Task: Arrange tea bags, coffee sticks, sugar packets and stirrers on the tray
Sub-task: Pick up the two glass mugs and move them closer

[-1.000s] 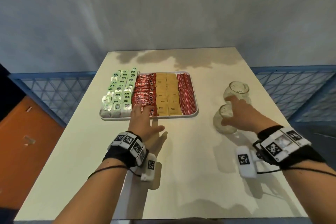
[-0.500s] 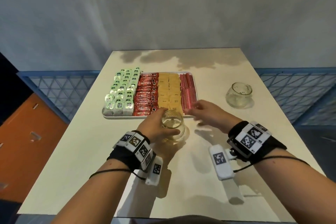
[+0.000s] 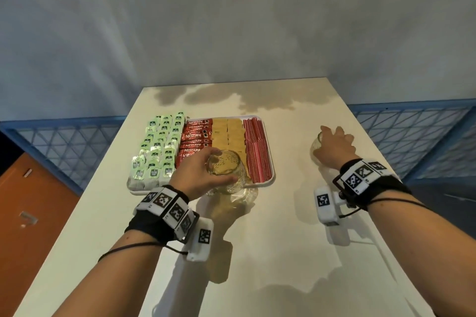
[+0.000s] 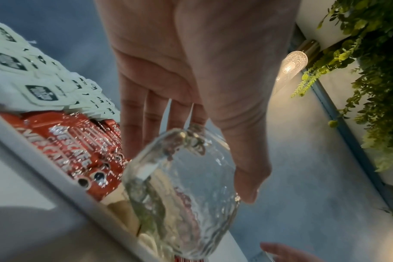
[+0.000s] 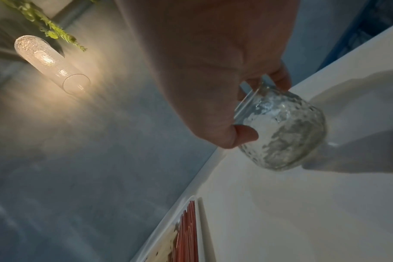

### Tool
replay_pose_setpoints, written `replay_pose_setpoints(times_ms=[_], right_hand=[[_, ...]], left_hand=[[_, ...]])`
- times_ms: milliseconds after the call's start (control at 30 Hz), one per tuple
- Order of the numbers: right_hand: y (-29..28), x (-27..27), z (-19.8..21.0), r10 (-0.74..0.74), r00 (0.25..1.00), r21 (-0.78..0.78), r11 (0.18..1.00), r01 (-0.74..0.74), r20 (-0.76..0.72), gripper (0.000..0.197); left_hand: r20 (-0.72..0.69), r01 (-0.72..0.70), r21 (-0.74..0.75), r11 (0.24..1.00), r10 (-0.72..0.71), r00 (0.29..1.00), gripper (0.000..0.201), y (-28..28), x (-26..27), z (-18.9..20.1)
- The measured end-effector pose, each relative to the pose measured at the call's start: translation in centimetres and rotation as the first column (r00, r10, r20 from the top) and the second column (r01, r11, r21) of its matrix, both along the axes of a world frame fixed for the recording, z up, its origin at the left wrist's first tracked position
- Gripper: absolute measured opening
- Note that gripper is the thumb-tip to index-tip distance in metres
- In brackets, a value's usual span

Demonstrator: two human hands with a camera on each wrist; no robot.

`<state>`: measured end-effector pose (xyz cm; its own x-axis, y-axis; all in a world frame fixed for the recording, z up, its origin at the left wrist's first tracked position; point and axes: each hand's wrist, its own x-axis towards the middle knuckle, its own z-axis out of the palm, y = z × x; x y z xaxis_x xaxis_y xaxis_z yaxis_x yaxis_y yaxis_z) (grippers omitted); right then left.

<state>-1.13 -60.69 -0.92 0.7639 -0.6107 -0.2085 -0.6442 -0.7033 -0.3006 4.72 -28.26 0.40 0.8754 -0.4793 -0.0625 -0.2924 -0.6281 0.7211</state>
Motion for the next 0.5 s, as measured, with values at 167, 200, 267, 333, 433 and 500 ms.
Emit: replay_pose_setpoints(times_ms=[167, 200, 267, 333, 433, 500], right_hand=[[0.6, 3.0, 0.3, 0.077, 0.997, 0.089, 0.993, -0.079, 0.022, 0.073], [0.8, 3.8, 0.3, 0.087, 0.995, 0.093, 0.992, -0.090, 0.038, 0.076], [1.5, 5.4, 0.4, 0.091, 0.993, 0.088, 0.991, -0.097, 0.078, 0.080], [2.0, 6.9, 0.1, 0.078, 0.989, 0.080, 0.993, -0.088, 0.124, 0.085], [2.2, 8.8, -0.5, 0.033, 0.978, 0.088, 0.995, -0.052, 0.207, 0.088], [2.3, 9.8, -0.7, -0.001, 0.970, 0.096, 0.995, -0.023, 0.243, 0.087]], left_hand=[[0.040, -0.026, 0.027, 0.999, 0.025, 0.999, 0.085, -0.4, 3.1, 0.5], [0.050, -0.031, 0.028, 0.999, 0.029, 0.998, 0.085, -0.5, 3.6, 0.5], [0.059, -0.038, 0.023, 0.999, 0.037, 0.998, 0.084, -0.7, 4.4, 0.4], [0.053, -0.049, 0.019, 0.999, 0.047, 0.997, 0.084, -0.8, 5.2, 0.4], [0.041, -0.059, 0.022, 0.998, 0.058, 0.997, 0.082, -1.0, 5.9, 0.3], [0.034, -0.065, 0.020, 0.998, 0.065, 0.997, 0.079, -1.1, 6.3, 0.2]])
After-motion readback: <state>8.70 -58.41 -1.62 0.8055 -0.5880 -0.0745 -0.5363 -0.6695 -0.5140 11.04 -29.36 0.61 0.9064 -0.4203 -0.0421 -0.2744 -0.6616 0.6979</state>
